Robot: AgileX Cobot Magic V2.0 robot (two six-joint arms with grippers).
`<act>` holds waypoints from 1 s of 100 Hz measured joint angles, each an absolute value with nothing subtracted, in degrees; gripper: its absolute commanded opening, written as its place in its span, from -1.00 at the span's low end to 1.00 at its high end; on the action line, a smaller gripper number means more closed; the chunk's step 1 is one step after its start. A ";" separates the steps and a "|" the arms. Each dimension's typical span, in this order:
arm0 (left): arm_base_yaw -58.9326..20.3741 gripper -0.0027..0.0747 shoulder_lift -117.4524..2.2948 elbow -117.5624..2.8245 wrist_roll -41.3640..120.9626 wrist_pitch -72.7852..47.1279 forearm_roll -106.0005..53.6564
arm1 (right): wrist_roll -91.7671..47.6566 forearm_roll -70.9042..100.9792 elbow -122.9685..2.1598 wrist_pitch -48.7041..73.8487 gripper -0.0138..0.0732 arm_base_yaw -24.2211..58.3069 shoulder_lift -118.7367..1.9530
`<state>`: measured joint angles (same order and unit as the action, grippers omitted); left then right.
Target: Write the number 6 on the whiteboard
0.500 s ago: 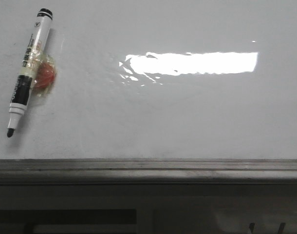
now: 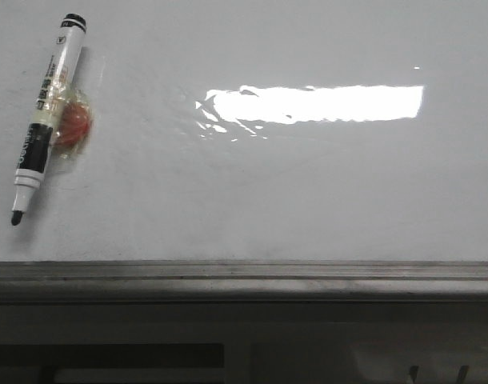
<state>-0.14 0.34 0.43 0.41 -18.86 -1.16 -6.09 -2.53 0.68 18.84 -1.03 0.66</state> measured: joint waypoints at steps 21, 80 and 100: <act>-0.14 -0.99 0.34 0.43 0.41 -18.72 -1.16 | -6.09 -2.53 0.68 18.84 -0.83 -1.03 0.66; -0.14 -0.99 0.34 0.43 0.41 -17.51 -1.36 | -6.09 -2.53 0.68 18.56 -0.83 -1.03 0.66; -0.14 -0.99 0.34 0.43 0.41 -17.30 -1.36 | -6.09 -2.53 0.79 14.02 -0.83 -1.03 0.66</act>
<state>-0.14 0.34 0.43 0.41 -17.30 -1.36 -6.09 -2.53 0.79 14.02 -1.03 0.66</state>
